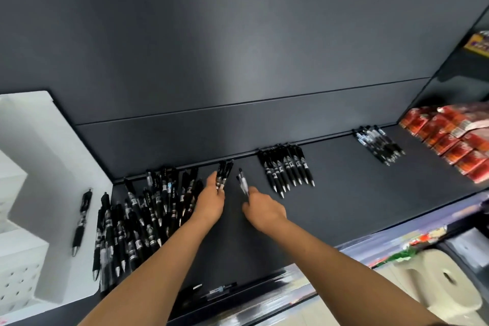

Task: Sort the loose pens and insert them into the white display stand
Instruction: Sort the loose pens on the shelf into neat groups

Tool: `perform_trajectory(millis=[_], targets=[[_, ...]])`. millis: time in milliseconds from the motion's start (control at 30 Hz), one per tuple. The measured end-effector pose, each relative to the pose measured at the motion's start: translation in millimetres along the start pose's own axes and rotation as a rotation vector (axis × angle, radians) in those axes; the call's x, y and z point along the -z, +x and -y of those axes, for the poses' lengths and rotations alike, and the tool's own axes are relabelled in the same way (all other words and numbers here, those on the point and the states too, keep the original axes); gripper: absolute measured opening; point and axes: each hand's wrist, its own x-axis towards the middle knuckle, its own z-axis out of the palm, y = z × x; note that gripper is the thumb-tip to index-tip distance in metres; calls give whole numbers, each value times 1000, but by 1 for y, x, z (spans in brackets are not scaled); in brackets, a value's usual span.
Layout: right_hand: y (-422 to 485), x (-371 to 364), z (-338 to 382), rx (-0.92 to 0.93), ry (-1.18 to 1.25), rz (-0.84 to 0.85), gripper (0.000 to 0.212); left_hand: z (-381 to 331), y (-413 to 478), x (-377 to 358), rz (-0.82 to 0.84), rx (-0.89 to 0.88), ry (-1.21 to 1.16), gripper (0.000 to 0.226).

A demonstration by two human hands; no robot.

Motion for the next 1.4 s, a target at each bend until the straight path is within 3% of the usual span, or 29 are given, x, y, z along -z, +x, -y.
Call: perform_trajectory(millis=[200, 400, 500, 733, 900, 1033, 1167, 1400], targets=[[14, 50, -48, -150, 244, -104, 39, -42, 12, -45, 110, -130, 159, 61], [32, 81, -110, -140, 398, -142, 36, -77, 37, -106, 103, -223, 298, 60], [48, 95, -138, -113, 389, -117, 37, -90, 47, -134, -4, -183, 362, 39], [83, 118, -185, 11, 368, -58, 31, -116, 50, -172, -13, 12, 790, 45], [100, 128, -203, 88, 353, -55, 31, -123, 50, -182, -109, 27, 882, 49], [109, 137, -216, 101, 342, -130, 30, -129, 54, -194, -174, -120, 976, 47], [120, 150, -240, 63, 255, -228, 33, -148, 71, -218, -78, -317, 940, 42], [146, 176, -303, -109, 62, -322, 36, -179, 111, -269, 61, -478, 857, 36]])
